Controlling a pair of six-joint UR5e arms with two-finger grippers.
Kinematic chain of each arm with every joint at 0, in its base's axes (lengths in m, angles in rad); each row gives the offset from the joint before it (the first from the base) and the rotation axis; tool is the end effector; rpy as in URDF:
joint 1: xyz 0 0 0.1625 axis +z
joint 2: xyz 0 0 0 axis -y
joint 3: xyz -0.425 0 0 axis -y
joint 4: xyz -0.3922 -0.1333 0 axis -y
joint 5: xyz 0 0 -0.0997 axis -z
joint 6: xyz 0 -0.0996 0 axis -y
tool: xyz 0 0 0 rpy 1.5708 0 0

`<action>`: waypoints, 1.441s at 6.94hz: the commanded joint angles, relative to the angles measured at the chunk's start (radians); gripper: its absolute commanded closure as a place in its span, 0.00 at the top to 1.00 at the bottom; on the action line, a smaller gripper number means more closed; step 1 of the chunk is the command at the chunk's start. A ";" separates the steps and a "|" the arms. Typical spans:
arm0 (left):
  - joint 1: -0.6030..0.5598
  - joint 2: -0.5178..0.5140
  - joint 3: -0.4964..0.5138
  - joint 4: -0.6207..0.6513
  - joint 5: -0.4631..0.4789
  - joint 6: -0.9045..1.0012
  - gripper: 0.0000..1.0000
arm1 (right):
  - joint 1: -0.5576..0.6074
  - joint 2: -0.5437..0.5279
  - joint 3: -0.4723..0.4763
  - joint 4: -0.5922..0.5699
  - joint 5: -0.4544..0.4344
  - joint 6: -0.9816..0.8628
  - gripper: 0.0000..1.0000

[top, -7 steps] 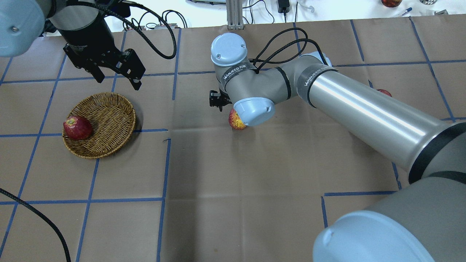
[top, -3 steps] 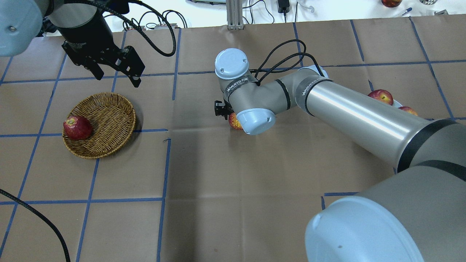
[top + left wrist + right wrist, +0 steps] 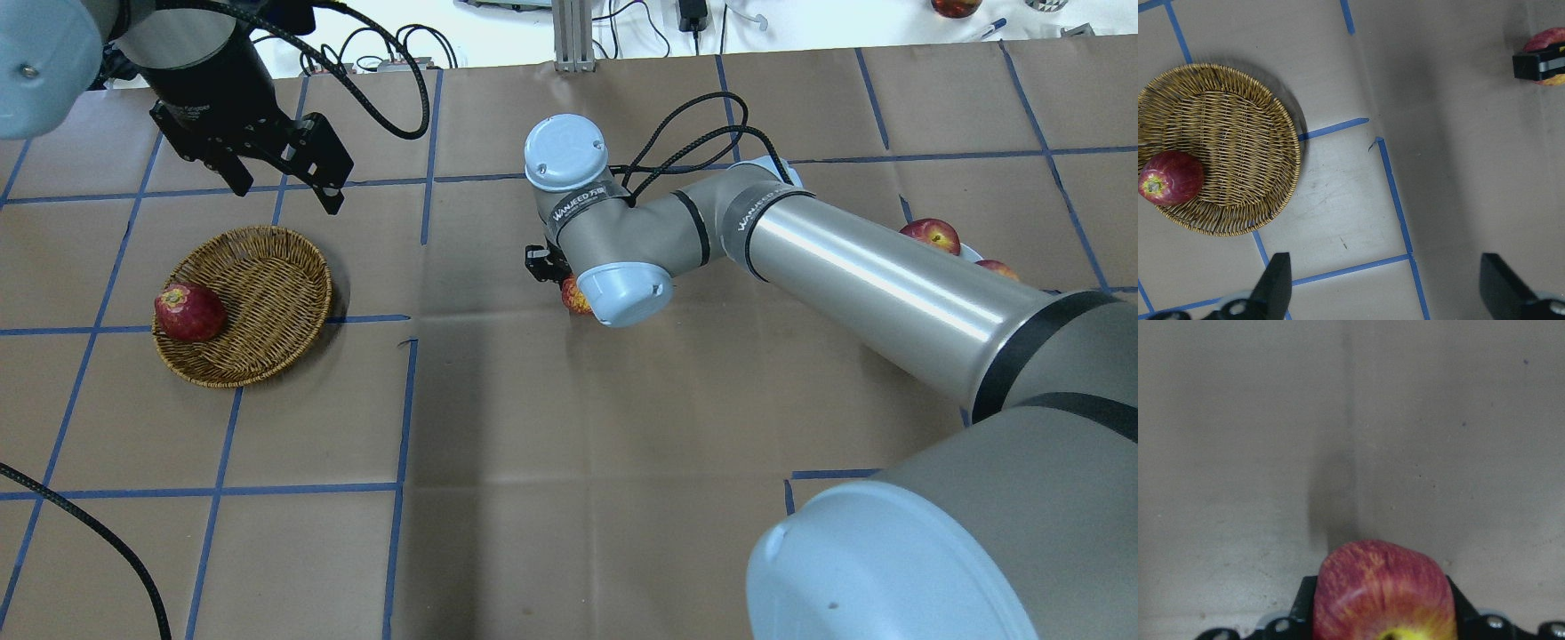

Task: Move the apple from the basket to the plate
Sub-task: 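Lift the apple with the right gripper and carry it over the white plate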

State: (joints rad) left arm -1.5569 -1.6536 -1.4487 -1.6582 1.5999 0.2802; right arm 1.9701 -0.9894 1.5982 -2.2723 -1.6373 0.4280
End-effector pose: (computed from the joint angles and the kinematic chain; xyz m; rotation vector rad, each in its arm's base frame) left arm -0.1231 -0.5236 0.4972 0.4151 3.0911 0.0809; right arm 0.3747 -0.5622 0.2037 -0.0495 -3.1128 0.1739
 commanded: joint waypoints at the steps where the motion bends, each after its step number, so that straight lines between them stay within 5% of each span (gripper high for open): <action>1: 0.000 -0.002 0.001 0.000 0.000 0.000 0.99 | -0.005 -0.021 -0.014 0.002 0.002 0.001 0.63; 4: 0.000 0.000 0.001 -0.002 -0.001 -0.001 0.99 | -0.032 -0.251 -0.060 0.282 0.008 -0.047 0.63; 6: 0.000 0.003 0.001 -0.009 -0.001 -0.006 0.99 | -0.194 -0.354 -0.043 0.411 0.008 -0.243 0.63; 10: 0.001 0.005 0.004 -0.015 0.000 -0.006 0.99 | -0.604 -0.417 0.057 0.421 0.010 -0.792 0.62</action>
State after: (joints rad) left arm -1.5559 -1.6493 -1.4456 -1.6729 1.5997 0.2746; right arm 1.4908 -1.4000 1.6330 -1.8508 -1.6280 -0.2219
